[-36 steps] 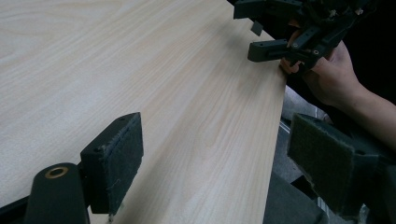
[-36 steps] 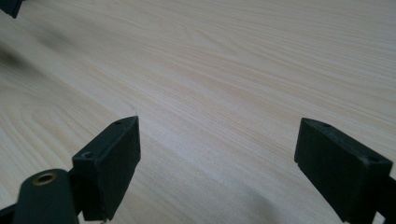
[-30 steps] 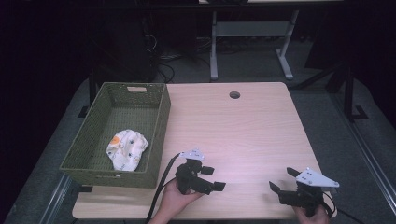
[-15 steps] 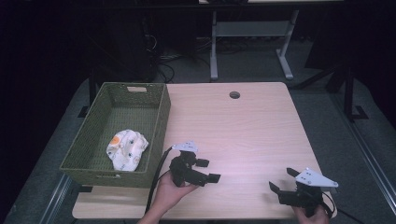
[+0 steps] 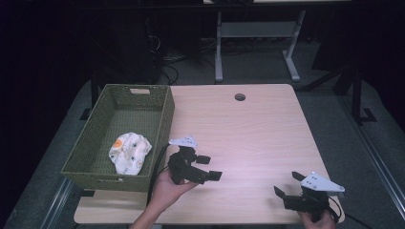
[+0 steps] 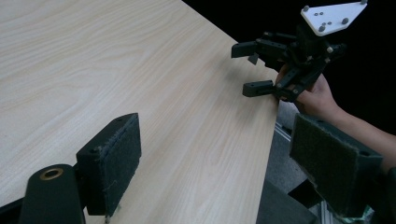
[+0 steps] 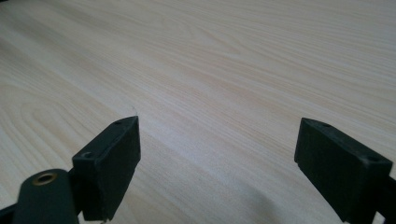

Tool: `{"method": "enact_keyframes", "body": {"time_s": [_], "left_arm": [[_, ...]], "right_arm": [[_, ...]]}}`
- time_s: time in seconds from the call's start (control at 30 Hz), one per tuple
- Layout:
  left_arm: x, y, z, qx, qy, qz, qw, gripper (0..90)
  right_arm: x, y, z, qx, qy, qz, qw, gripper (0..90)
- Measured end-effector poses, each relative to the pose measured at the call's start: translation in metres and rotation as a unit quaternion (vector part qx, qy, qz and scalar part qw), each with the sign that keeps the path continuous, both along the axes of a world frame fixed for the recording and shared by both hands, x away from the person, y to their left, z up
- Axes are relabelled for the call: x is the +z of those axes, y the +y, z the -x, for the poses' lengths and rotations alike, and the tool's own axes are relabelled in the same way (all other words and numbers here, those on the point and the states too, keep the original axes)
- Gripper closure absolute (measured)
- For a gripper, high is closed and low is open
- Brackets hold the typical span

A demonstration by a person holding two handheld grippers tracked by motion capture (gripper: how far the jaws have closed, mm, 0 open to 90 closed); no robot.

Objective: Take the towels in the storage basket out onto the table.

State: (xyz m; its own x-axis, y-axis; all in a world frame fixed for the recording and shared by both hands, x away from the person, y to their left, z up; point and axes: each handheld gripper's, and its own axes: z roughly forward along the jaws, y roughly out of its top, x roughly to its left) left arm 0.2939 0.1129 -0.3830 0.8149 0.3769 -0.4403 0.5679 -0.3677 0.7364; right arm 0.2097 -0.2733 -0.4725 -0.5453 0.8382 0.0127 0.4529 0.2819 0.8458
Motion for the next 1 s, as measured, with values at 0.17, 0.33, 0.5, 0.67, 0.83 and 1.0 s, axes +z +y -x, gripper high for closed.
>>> {"method": "enact_keyframes", "body": {"time_s": [0.17, 0.33, 0.5, 0.67, 0.83, 1.0], "left_arm": [[0.009, 0.007, -0.003, -0.001, 0.003, 0.009, 1.0, 16.2], [0.021, 0.016, -0.006, 0.003, 0.011, 0.018, 0.9998, 16.3], [0.029, 0.022, -0.007, 0.003, 0.008, 0.018, 0.9998, 16.2], [0.038, 0.03, -0.008, 0.006, 0.006, 0.02, 0.9998, 16.2], [0.044, 0.035, -0.012, -0.003, 0.008, 0.02, 0.9998, 15.9], [0.05, 0.041, -0.018, -0.007, 0.012, 0.02, 0.9997, 15.9]], "right_arm": [[0.0, 0.001, 0.0, 0.0, 0.001, 0.0, 1.0, 14.0], [0.0, 0.0, 0.0, -0.002, -0.001, -0.001, 1.0, 14.0], [0.0, 0.0, 0.001, -0.002, -0.003, 0.0, 1.0, 14.0], [0.0, 0.0, 0.001, -0.002, -0.003, -0.002, 1.0, 14.0], [0.001, 0.0, 0.0, -0.001, -0.004, 0.0, 1.0, 14.0], [0.001, -0.004, 0.001, -0.009, -0.004, -0.006, 0.9999, 14.0]]}}
